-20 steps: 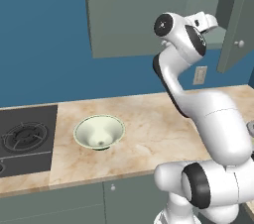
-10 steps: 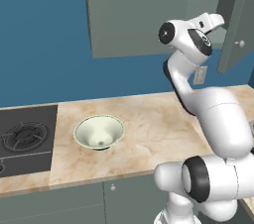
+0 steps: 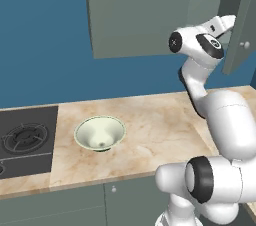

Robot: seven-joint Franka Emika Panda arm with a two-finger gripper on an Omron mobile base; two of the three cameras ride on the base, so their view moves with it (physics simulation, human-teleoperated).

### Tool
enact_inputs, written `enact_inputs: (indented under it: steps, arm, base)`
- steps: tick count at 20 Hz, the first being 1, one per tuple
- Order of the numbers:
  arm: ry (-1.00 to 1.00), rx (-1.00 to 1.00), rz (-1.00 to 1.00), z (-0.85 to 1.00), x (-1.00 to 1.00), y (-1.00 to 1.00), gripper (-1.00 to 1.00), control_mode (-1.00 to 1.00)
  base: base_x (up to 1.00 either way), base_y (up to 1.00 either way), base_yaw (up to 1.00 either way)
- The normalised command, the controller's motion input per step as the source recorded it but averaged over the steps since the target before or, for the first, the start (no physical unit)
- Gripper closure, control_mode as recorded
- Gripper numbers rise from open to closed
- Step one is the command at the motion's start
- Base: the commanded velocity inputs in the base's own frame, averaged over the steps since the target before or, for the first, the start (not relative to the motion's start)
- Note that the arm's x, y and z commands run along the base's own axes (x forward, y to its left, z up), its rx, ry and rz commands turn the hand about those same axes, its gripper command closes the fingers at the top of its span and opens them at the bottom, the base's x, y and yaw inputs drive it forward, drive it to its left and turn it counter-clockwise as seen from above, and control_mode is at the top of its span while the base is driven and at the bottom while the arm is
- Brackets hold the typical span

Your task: Open the cabinet and move the ladle to the pot. Then close the cabinet.

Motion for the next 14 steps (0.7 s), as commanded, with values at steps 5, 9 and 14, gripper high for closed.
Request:
enact_inputs:
  steps: [5,9,14]
  arm:
    - [-0.02,-0.14,-0.12,0.02,-0.58,-0.21,-1.0,-1.0]
    - [0.0,-0.13,-0.13,0.05,-0.58,-0.13,-1.0,-1.0]
    - [0.0,-0.1,-0.13,0.03,-0.39,-0.07,-1.0,-1.0]
  base:
    - [0.0,0.0,0.0]
    - [0.0,0.0,0.0]
    - [0.0,0.0,0.0]
